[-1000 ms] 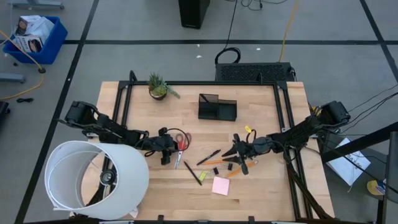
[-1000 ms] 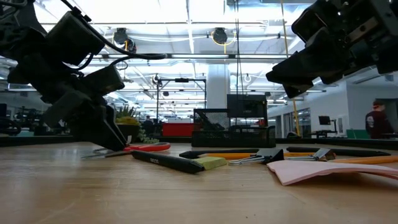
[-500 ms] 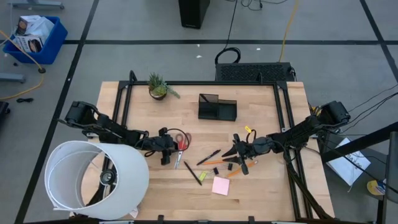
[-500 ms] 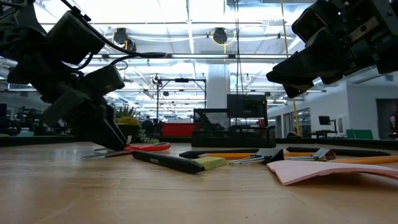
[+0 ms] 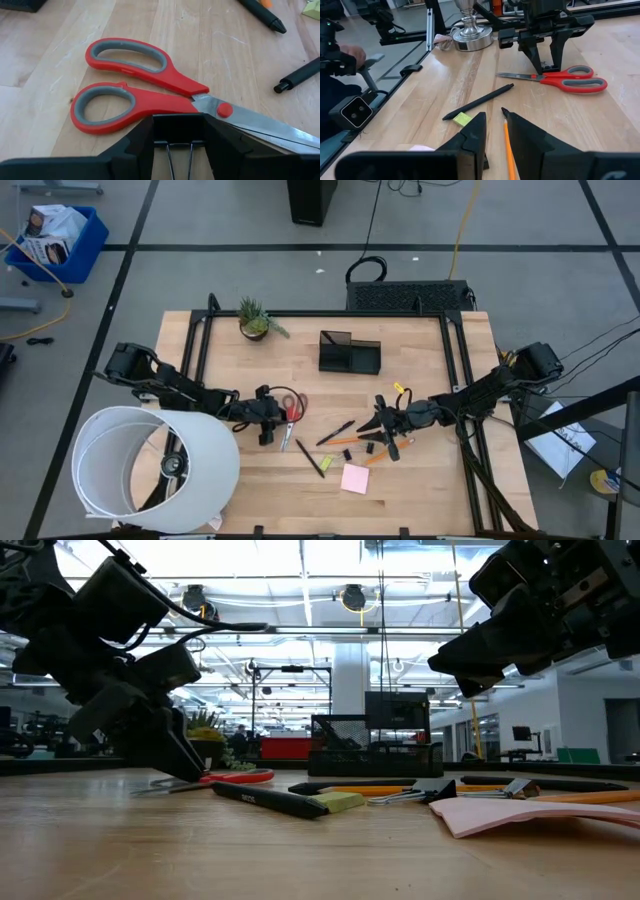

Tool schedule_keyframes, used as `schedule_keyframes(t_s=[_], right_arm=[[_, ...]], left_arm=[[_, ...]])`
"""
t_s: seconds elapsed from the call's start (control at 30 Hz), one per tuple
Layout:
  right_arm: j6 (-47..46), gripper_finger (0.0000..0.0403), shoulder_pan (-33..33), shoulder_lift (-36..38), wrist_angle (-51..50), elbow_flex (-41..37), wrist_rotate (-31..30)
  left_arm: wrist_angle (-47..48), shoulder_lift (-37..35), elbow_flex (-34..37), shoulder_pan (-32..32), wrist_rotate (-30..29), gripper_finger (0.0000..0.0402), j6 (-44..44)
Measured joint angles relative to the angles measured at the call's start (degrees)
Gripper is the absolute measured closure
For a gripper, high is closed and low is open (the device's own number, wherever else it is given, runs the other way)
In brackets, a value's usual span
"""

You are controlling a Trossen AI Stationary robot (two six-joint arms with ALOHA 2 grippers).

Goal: Pick and place office supplies into organizer
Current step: Put the binder clip into the desk organizer

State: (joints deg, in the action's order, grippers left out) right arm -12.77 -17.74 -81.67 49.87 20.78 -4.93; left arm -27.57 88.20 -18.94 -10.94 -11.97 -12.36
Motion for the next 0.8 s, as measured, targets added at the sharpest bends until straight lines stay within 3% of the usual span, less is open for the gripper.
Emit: schedule_keyframes(t_s=[0.13, 0.43, 0.8], right_arm=[[0.0, 0.033, 0.0, 0.0, 0.0, 0.0, 0.0], [0.3, 0.033, 0.0, 0.0, 0.0, 0.0, -2.6], [0.3, 0.033, 0.0, 0.0, 0.0, 0.0, -2.8]], left_arm=[[0.0, 0.0, 0.0, 0.0, 0.7, 0.0244, -0.4], [-1.7, 0.0, 0.0, 0.0, 1.3, 0.0259, -0.2], [-9.0, 0.0, 0.0, 0.1, -0.2, 0.0247, 1.4]])
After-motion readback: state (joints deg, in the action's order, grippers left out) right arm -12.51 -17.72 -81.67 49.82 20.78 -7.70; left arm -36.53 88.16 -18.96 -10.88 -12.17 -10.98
